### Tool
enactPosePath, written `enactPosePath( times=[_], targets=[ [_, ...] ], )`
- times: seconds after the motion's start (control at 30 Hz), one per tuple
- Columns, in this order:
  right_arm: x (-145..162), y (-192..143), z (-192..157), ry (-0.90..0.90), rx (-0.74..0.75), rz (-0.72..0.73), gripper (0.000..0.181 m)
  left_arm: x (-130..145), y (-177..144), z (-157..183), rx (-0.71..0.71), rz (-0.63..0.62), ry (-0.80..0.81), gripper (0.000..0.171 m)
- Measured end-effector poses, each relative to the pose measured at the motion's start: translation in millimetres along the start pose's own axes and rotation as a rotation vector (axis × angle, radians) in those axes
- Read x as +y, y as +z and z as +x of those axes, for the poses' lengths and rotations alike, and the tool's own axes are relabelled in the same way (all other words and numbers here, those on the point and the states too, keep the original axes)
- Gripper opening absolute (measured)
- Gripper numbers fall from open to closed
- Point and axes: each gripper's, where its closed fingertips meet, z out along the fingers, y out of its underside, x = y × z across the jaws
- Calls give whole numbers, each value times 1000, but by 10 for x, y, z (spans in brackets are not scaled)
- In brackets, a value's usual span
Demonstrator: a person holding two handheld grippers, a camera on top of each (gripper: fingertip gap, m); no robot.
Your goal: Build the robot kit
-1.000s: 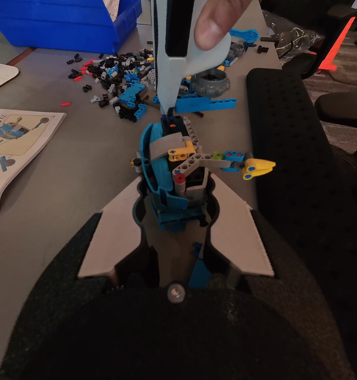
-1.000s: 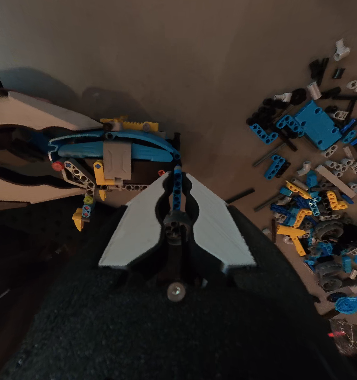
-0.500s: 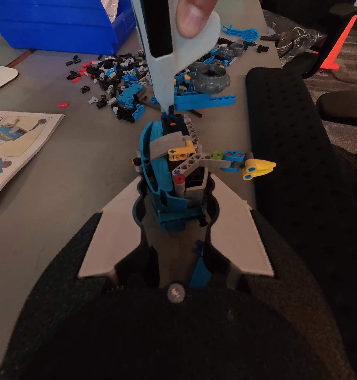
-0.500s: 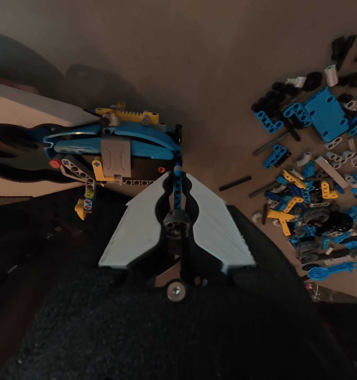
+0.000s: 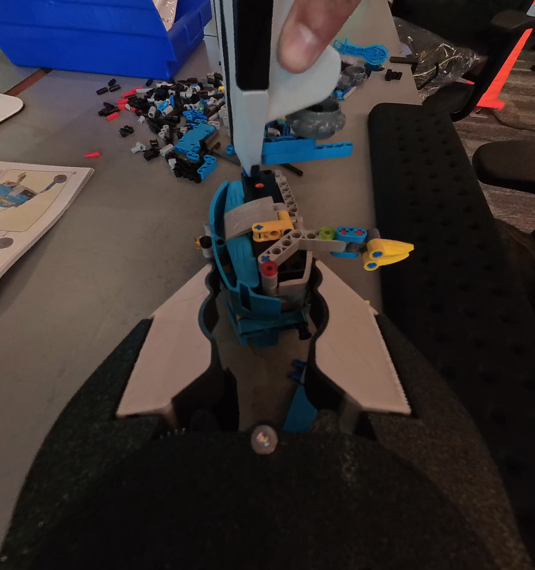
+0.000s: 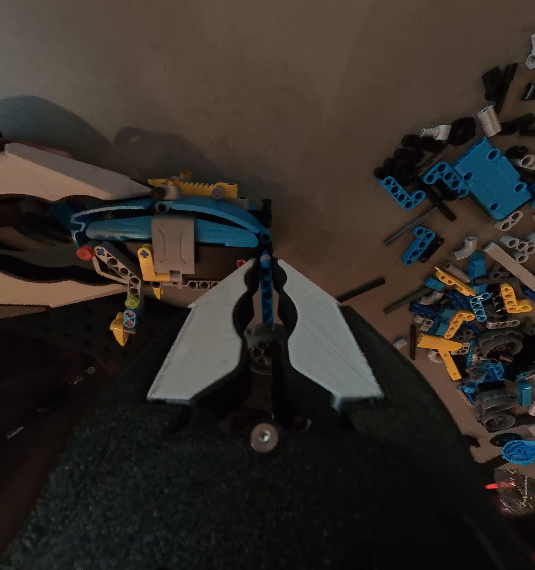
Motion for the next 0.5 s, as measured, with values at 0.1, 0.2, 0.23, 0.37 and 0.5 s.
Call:
enactPosePath(
  times=[0.1, 0.2, 0.23, 0.37, 0.5],
  targets=[
    [-29, -4, -5, -24, 15, 38, 7, 6, 0, -4, 2, -3, -8, 57],
    [-30, -25, -34, -6, -32, 85, 8, 8, 2, 0, 2, -5, -10, 57],
    [-30, -56, -50, -3, -55, 103, 13, 10, 2, 1, 2, -5, -11, 57],
    [-37, -253, -46, -65, -81, 221, 7, 12, 3, 3, 7, -8, -16, 57],
    [72, -576, 226, -171, 2, 447, 11, 21, -3, 7, 14, -11, -21, 57]
  ],
)
